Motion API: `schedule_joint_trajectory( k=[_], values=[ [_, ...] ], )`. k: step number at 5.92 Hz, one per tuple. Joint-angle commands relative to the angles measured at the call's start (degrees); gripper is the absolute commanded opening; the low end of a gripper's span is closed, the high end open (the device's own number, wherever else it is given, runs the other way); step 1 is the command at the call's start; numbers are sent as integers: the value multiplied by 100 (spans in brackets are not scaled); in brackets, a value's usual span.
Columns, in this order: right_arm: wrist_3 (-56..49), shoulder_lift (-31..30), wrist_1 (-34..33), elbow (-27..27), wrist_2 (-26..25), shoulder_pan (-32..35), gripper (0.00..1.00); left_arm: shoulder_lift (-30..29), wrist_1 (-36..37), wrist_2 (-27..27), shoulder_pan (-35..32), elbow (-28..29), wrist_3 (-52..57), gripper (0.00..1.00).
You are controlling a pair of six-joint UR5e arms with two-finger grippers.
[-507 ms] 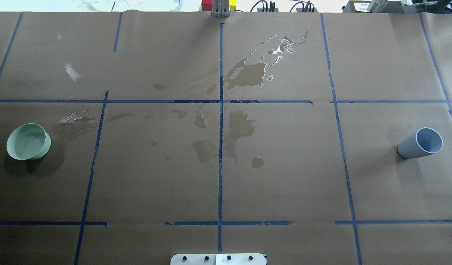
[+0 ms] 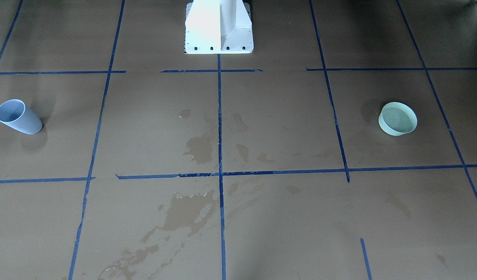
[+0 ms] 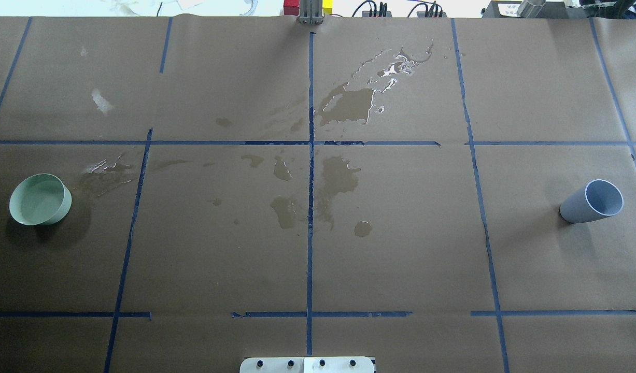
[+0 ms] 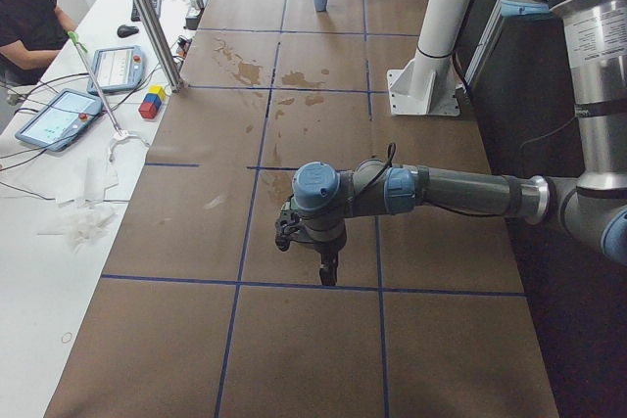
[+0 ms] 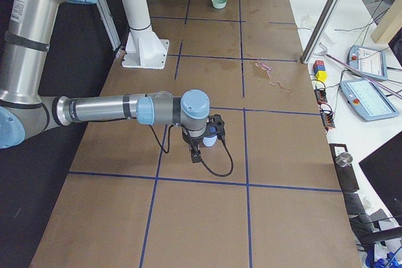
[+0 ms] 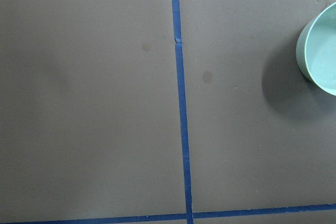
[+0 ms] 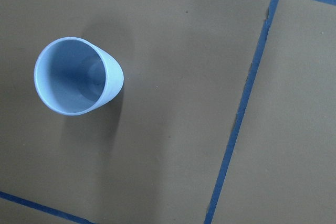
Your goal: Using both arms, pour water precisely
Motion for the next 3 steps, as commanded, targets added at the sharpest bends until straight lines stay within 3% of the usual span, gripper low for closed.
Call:
schedule_joint_trajectory(
  k=[1,3],
  values=[
    [0,0,0,-1,0,0,100,-1,0,1,0,-3,15,100],
    [-27,-17,148,-27,-9,0,100,-1,18,10,0,-47,7,100]
  ],
)
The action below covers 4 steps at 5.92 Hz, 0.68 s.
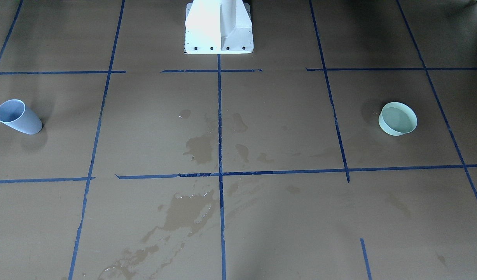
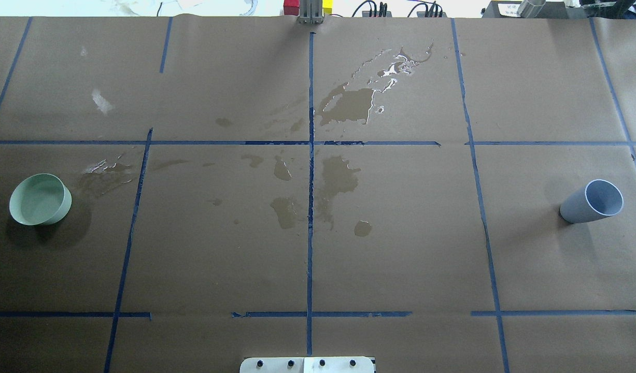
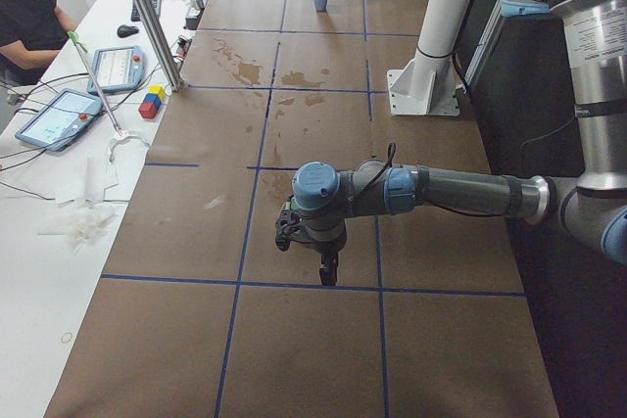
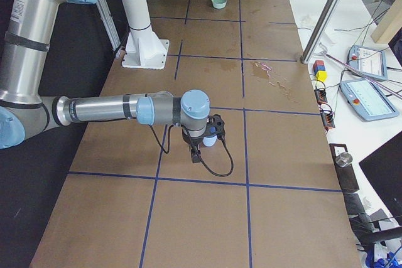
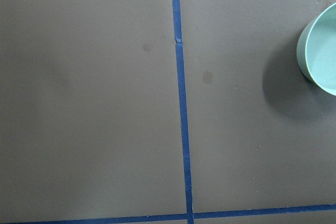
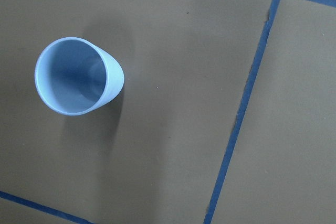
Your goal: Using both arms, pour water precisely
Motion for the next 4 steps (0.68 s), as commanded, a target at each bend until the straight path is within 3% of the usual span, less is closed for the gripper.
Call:
schedule_joint_trajectory(
  k=[1,4],
  values=[
    [13,-15,96,-60,3,0,100,-21,-13,23,0,-72,-14,100],
    [13,-33,122,-121,20,0,100,-3,-13,-3,9,-213,12,100]
  ],
)
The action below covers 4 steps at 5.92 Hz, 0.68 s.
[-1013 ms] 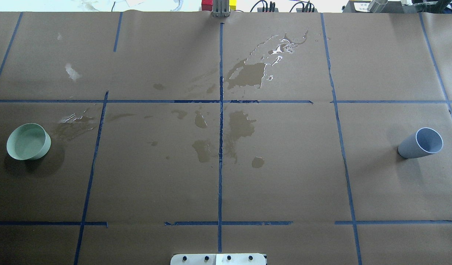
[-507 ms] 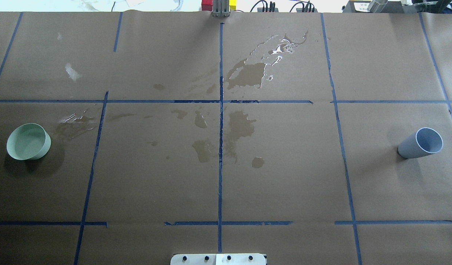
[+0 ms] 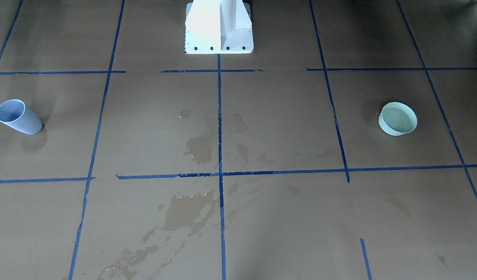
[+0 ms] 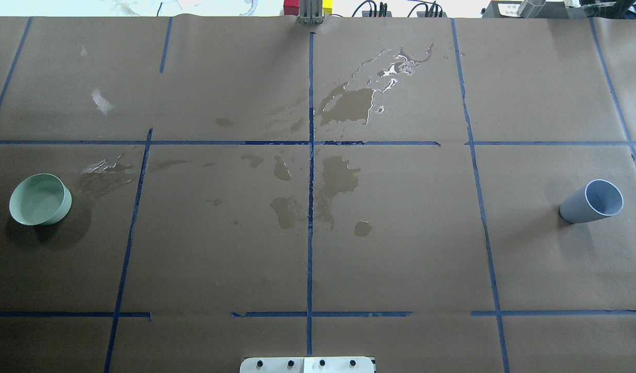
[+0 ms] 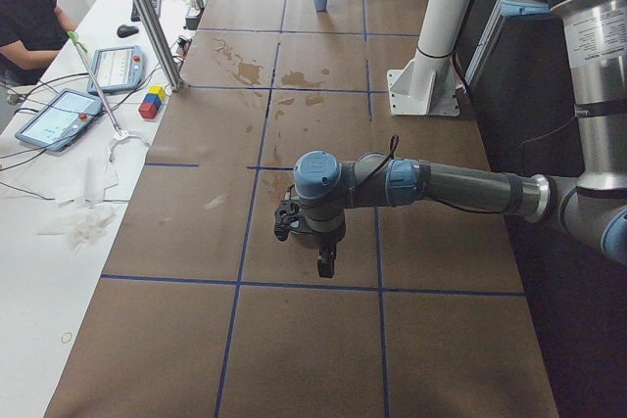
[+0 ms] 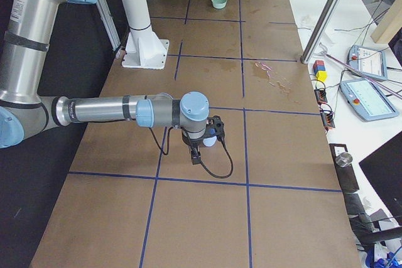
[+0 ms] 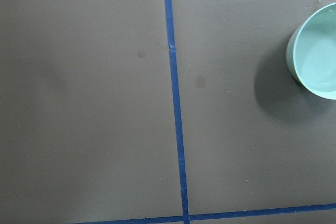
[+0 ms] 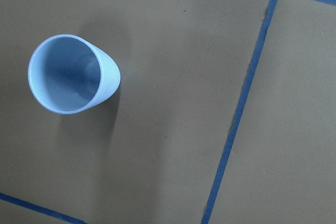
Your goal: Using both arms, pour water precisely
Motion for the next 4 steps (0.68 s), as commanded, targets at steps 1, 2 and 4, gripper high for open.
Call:
schedule_joint_trajectory(
  k=[1,2,4],
  values=[
    [9,-2,13,-35,12,0,100,0,-17,-10,5,-9,17,100],
    [-17,15,22,-26,12,0,100,0,-35,-167,14,0,17,100],
    [9,7,4,-35,12,0,100,-245,-960,-318,232,664,-357,100]
  ],
)
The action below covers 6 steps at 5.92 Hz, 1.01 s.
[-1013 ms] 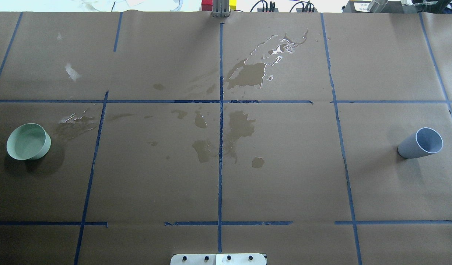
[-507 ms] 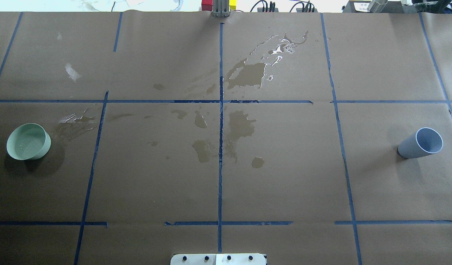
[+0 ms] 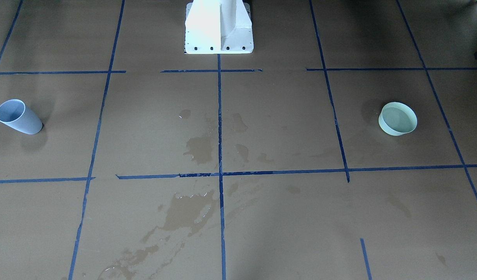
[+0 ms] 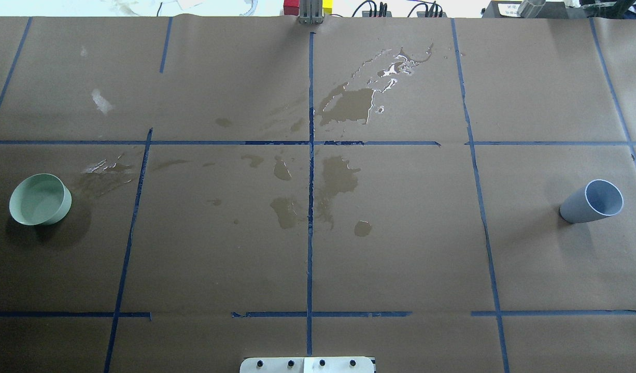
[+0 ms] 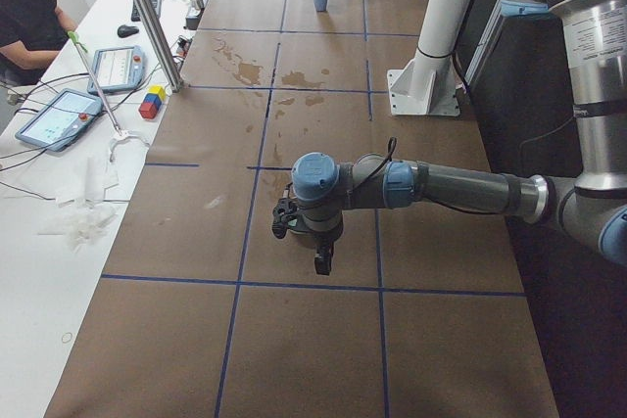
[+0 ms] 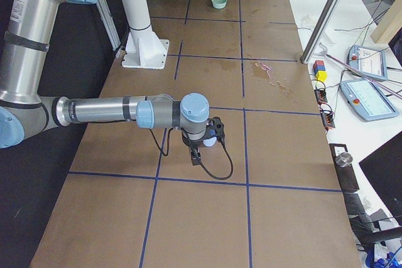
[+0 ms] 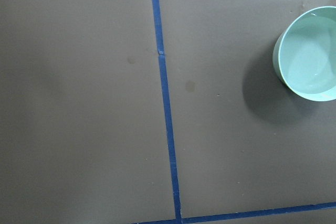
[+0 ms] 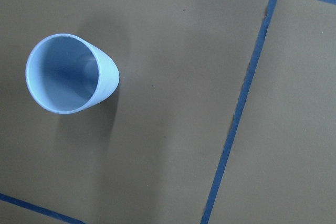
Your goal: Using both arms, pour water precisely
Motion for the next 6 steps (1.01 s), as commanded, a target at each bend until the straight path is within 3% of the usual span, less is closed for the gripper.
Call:
schedule_joint_trajectory(
  k=[1,3,6],
  values=[
    [0,8,5,-2,13,0,100,-226,-1378,-40,598,610,-1424,100],
    [-18,16,5,-2,22,0,100,-647,-2691,-23,1415,1278,-3458,100],
    [-17,52,5,-2,22,-18,100,-815,-2810,4,2236,1412,-3704,100]
  ],
)
